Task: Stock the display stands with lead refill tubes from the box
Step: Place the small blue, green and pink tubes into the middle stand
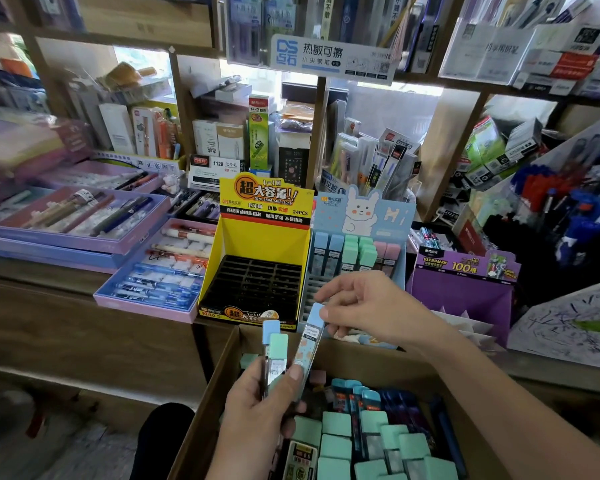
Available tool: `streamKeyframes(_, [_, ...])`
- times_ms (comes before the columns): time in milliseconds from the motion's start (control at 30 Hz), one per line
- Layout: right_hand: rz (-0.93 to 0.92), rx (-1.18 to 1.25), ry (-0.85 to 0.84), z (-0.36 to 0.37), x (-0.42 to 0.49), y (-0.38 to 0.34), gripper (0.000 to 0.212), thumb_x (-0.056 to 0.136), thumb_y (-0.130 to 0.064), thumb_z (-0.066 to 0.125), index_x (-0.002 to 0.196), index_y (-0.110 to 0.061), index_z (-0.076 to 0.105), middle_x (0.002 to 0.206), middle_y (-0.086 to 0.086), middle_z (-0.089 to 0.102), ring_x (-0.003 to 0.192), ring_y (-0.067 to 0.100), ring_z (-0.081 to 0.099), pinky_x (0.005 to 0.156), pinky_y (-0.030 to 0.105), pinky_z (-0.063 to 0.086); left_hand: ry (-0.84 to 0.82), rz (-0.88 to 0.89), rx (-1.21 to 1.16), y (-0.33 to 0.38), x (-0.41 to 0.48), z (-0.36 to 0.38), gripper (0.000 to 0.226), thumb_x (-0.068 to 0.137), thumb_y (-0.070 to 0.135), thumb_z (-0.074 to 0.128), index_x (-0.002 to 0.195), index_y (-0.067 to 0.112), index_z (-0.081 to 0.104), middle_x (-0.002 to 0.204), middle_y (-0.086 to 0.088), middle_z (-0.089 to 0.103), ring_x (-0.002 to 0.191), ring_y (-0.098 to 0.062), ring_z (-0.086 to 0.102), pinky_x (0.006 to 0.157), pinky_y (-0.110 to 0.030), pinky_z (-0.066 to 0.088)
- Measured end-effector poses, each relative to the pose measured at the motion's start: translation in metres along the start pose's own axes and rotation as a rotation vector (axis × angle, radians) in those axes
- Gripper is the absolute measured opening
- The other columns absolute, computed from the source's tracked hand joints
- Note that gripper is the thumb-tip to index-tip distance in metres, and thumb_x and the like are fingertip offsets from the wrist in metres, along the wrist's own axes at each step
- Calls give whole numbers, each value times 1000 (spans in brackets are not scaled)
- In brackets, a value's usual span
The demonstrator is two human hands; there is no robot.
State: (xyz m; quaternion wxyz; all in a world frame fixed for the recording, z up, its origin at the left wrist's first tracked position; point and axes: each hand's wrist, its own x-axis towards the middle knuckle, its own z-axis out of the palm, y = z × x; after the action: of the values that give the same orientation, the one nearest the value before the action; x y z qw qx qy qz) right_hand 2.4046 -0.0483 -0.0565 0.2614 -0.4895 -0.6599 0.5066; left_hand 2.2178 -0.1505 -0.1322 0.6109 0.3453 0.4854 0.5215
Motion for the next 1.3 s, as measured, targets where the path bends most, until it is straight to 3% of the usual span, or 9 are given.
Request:
streamKeyframes(167, [-16, -22, 65, -9, 0, -10, 14, 94, -4, 73, 107, -9, 74, 82, 16, 78, 77, 18, 76, 70, 22, 59, 44, 3, 23, -1, 0, -2, 13, 95, 17, 65, 100, 24, 75, 77, -4, 74, 61, -15, 63, 45, -27, 44])
streamKeyframes(267, [-42, -55, 171, -18, 3, -21, 13, 91, -7, 76, 102, -14, 77, 83, 8, 79, 77, 19, 77, 72, 23, 60, 91, -17, 48, -4, 3, -5, 8, 94, 19, 66, 94, 20, 75, 74, -4, 70, 57, -14, 61, 45, -25, 44])
streamKeyframes(400, [-138, -172, 382, -30, 15, -34, 14, 87, -10, 81, 87, -23, 78, 79, 2, 79, 73, 19, 77, 82, 38, 64, 98, -52, 31, -4, 5, -5, 9, 95, 23, 66, 92, 18, 73, 70, -5, 68, 54, -16, 57, 43, -24, 40])
streamKeyframes(567, [-249, -379, 555, -39, 42, -40, 11, 89, -13, 79, 93, -24, 79, 77, -10, 75, 71, 11, 74, 82, 35, 63, 100, -90, -23, -3, 8, -5, 12, 98, 21, 62, 95, 16, 73, 70, -8, 68, 52, -18, 55, 41, -25, 35])
streamKeyframes(733, [-225, -598, 531, -42, 60, -41, 15, 91, -14, 77, 105, -12, 81, 82, -10, 71, 71, -5, 62, 70, 6, 46, 70, -112, -67, -1, 8, -5, 23, 99, 21, 59, 84, 25, 76, 70, -6, 70, 51, -17, 54, 40, -25, 35])
streamKeyframes(933, [-200, -719, 452, -42, 65, -48, 16, 91, -13, 76, 105, -10, 82, 100, 2, 80, 81, 7, 65, 85, 20, 48, 54, -116, -78, 3, 8, -5, 30, 101, 16, 54, 82, 24, 76, 72, -7, 73, 50, -17, 53, 40, -25, 35])
streamKeyframes(1067, [-198, -743, 403, -43, 71, -51, 15, 89, -13, 77, 103, -12, 83, 99, 1, 80, 78, 4, 64, 81, 12, 46, 46, -104, -64, 3, 8, -4, 34, 101, 10, 52, 79, 23, 75, 70, -6, 72, 48, -17, 52, 40, -24, 33])
streamKeyframes(1167, [-185, -745, 381, -41, 77, -50, 13, 88, -13, 78, 100, -12, 83, 95, 1, 80, 70, -5, 61, 63, -1, 40, 35, -108, -59, 4, 7, -4, 35, 101, 9, 51, 79, 23, 76, 70, -6, 72, 48, -17, 51, 39, -24, 32])
streamKeyframes(1300, [-168, -761, 397, -37, 83, -50, 11, 88, -9, 77, 98, -11, 81, 88, 3, 78, 72, 5, 67, 72, 13, 52, 37, -119, -68, 3, 7, -4, 30, 100, 6, 50, 84, 16, 74, 71, -8, 72, 48, -18, 50, 39, -24, 32])
